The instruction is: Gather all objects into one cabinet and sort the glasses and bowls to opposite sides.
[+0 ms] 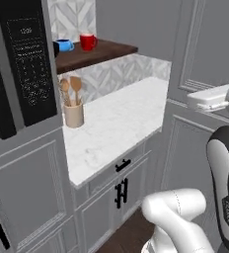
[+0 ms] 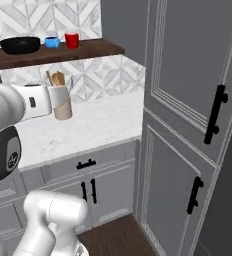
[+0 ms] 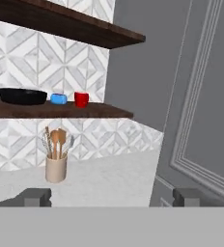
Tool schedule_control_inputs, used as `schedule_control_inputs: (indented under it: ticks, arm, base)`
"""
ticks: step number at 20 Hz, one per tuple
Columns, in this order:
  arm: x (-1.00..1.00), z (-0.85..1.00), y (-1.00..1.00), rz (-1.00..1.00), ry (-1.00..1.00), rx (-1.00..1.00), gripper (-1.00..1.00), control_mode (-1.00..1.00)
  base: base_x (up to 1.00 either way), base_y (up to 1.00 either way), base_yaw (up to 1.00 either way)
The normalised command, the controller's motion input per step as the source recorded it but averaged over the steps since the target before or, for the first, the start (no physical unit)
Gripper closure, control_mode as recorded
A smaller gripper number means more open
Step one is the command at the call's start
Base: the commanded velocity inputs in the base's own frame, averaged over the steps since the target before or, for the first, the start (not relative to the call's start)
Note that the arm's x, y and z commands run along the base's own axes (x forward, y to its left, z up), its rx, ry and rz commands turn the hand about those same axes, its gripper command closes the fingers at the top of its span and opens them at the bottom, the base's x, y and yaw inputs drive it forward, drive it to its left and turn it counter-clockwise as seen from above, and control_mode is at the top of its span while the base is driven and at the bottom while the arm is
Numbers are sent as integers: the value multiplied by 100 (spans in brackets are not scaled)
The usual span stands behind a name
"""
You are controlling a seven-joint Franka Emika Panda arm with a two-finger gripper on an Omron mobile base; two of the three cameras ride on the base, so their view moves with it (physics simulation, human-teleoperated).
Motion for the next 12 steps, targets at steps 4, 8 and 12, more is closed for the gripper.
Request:
schedule_control_inputs:
  ticks: [4,8,12]
  arm:
    - [0,0,0,0,0,0,-100,100]
    - [0,0,0,0,0,0,-100,100]
    - [0,0,0,0,0,0,-100,100]
  base:
    - [-19,-46,-73]
    - [-25,-11,-81]
    - [-39,1,-86]
